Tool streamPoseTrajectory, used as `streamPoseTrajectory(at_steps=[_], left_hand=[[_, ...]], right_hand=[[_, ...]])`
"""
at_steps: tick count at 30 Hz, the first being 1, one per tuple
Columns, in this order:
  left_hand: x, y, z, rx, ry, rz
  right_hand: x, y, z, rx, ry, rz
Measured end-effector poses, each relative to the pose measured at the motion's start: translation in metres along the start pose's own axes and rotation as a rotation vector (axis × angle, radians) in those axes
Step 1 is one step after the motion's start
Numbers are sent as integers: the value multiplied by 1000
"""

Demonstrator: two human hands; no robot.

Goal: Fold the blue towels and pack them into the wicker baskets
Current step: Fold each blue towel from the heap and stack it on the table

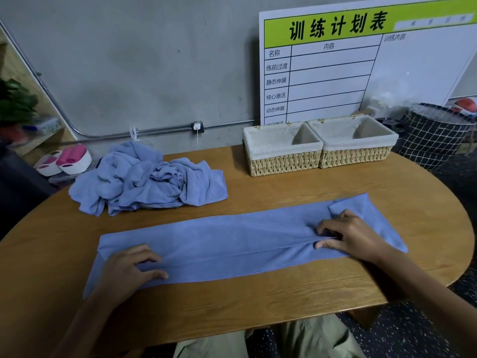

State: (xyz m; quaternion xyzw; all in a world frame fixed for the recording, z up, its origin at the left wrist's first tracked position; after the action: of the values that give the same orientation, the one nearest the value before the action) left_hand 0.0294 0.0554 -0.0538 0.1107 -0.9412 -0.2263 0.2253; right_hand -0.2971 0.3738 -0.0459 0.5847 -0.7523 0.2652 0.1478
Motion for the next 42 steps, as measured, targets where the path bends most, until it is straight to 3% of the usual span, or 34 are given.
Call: streamPoseTrajectory(at_steps=[5,7,10,14,16,18,23,27,34,42], left_hand=[[19,-2,-2,119,52,-13],[14,0,2,98,27,26],[1,-9,4,12,14,-50],[2,-6,-7,-19,124,-89],[6,6,-23,-21,249,-57],[6,14,-29,-17,271,-24],[-14,-7,-6,-86,31,-51],[-18,-6,-9,-16,40,12],[-28,10,-15,382,92,281],[-31,8,-23,424,186,227]], right_hand=[[24,14,-1,-77,60,-17],[16,15,-3,-64,72,-9],[-2,16,-3,-51,90,1],[0,16,-14,-11,168,45],[5,5,-31,-25,256,15],[8,-10,-42,-60,289,-51],[-18,-12,-11,-166,85,-202],[-22,-5,-10,-179,69,-164],[-30,-2,-16,-238,83,-180],[-31,2,-15,-216,64,-131]])
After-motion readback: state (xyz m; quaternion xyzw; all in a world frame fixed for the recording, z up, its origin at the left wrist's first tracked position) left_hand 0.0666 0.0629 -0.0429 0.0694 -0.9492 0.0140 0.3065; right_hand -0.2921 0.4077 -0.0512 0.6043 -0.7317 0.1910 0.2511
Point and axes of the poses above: each hand's wrist, its own x-axis towards the middle knuckle, its own z-axis out of the palm, y = z × x, the point moved 10 cm from there along x, towards the middle knuckle, and after that the axes turned 7 degrees about z, right-handed, at the moved point
